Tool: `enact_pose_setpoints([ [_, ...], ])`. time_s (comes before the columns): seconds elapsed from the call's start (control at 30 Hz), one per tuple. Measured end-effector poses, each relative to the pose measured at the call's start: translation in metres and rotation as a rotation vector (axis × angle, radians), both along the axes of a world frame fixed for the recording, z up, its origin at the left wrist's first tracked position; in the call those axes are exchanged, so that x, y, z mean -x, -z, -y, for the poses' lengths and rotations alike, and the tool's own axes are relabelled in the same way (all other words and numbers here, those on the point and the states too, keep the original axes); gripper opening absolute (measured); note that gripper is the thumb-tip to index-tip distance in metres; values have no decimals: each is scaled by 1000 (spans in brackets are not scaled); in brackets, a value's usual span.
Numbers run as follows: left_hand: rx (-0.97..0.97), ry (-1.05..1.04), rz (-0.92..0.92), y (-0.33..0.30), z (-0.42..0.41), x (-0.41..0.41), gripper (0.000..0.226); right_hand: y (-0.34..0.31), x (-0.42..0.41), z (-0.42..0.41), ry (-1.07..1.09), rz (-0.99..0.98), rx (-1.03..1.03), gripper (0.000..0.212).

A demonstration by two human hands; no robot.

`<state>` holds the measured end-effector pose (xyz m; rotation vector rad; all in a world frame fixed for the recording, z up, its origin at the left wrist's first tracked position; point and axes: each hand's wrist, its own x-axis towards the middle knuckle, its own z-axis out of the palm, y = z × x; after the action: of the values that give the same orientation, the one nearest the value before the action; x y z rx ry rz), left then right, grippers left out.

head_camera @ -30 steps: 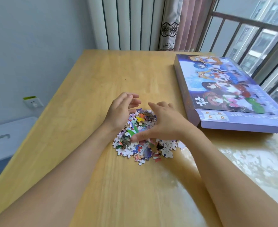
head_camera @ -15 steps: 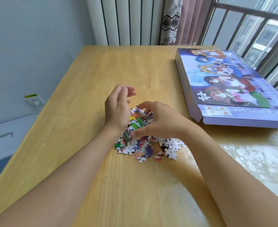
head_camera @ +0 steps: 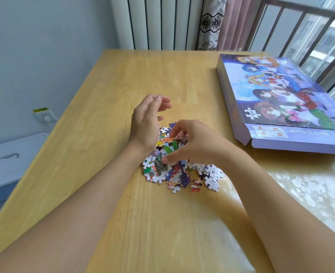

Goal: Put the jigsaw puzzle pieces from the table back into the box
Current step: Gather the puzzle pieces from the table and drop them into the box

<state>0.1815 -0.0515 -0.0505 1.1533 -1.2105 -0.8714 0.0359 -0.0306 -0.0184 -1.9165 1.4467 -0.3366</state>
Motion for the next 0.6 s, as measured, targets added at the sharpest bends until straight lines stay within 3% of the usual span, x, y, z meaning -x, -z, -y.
enact_pose_setpoints([
  [0.1,-110,103,147,-8,-3,-12,38,-2,2,-1,-20,-9,-4,59],
  [0.27,-84,111,890,-22,-15,-47,19,-7,3,-3,-30,-29,-43,63],
  [0.43,-294,227,857,-40,-24,-70,25,-6,4,-3,-29,-16,-61,47],
  [0.6,-285,313,805,-31,-22,-65,24,-4,7,-1,-57,40,-79,43],
])
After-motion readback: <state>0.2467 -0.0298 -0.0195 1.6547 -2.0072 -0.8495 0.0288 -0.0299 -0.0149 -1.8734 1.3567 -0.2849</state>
